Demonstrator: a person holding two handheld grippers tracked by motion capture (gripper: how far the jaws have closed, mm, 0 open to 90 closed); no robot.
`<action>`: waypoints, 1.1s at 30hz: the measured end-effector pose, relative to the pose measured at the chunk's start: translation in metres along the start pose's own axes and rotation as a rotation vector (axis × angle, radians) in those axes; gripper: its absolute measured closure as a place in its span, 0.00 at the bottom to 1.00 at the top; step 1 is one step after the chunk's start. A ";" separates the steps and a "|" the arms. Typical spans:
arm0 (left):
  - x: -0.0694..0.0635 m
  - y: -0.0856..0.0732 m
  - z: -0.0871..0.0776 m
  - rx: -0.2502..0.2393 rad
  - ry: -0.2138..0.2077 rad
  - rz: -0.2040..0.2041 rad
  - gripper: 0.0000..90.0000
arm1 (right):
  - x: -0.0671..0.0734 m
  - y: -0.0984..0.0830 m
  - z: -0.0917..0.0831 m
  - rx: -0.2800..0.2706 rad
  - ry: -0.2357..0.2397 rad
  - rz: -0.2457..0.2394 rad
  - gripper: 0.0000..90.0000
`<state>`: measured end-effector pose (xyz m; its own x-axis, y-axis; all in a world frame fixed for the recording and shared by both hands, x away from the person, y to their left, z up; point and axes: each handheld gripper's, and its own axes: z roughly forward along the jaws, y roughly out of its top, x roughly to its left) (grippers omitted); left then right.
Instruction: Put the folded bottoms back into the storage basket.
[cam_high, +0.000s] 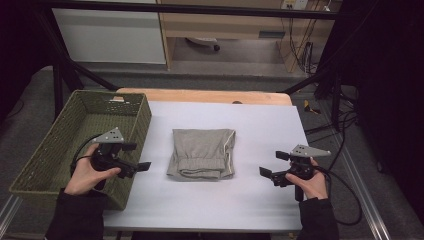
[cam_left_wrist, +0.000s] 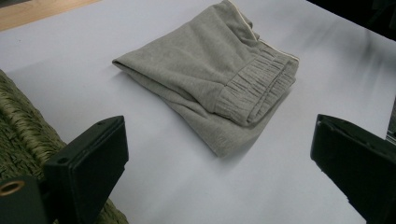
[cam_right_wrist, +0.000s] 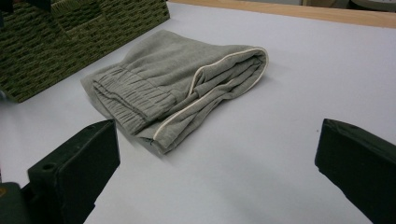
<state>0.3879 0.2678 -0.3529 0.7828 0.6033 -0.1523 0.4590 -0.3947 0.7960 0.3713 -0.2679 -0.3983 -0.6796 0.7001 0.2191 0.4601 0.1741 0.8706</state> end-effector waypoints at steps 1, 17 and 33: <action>0.000 0.000 0.000 0.001 0.000 0.000 0.04 | 0.000 0.000 0.000 0.000 -0.001 -0.001 0.01; -0.001 0.002 -0.002 0.000 0.013 -0.003 0.05 | -0.001 -0.001 0.001 0.011 -0.005 -0.004 0.01; -0.002 0.007 -0.005 -0.002 0.040 -0.024 0.05 | 0.000 -0.002 0.004 0.016 -0.006 -0.003 0.01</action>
<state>0.3874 0.2668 -0.3440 0.7542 0.6397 -0.1482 0.4768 -0.3783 0.7934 0.3726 -0.2655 -0.4013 -0.6775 0.7038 0.2138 0.4670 0.1869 0.8643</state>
